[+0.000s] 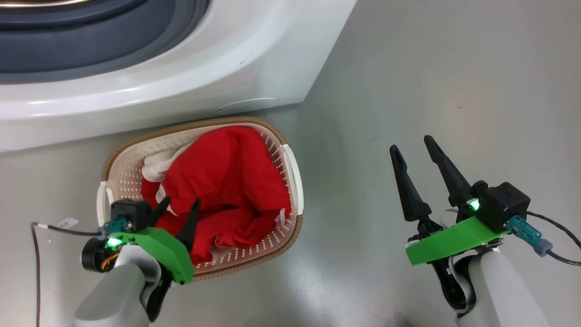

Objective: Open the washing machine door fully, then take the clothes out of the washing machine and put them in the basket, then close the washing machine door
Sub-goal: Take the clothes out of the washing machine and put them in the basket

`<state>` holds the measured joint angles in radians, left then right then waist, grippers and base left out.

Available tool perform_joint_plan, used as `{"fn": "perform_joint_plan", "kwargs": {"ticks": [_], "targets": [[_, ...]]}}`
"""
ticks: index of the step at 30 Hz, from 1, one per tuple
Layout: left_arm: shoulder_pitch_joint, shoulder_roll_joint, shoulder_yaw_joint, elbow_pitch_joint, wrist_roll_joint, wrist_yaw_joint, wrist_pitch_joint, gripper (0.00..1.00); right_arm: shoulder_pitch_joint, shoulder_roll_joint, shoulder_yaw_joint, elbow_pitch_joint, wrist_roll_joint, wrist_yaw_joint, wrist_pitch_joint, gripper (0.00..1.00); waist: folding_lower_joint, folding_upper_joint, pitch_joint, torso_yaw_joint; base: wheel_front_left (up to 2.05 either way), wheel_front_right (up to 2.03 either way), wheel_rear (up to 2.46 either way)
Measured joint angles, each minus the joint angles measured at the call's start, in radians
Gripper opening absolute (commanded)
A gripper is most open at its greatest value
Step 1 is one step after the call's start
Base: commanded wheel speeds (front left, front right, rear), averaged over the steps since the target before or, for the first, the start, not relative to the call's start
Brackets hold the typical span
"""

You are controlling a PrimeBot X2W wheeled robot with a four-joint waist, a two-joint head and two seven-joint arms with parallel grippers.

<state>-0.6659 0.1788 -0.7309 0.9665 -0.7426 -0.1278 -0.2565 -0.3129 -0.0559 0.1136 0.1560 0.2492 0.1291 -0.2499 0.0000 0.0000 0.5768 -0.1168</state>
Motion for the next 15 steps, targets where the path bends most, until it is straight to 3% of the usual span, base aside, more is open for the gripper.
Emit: {"fn": "perform_joint_plan", "kwargs": {"ticks": [8,15], "targets": [[0.002,0.003,0.060,-0.030,0.013,0.000,0.000,1.00,0.000,0.000,-0.004,0.011,0.000,0.000,0.000,1.00,0.0000,0.0000,-0.029,0.011,0.00,0.00,0.00],[0.044,0.015,0.188,-0.103,0.076,0.000,0.000,1.00,0.006,0.000,-0.007,0.031,0.000,0.000,0.000,1.00,0.0000,0.0000,-0.087,0.020,0.00,0.00,0.00]]}}
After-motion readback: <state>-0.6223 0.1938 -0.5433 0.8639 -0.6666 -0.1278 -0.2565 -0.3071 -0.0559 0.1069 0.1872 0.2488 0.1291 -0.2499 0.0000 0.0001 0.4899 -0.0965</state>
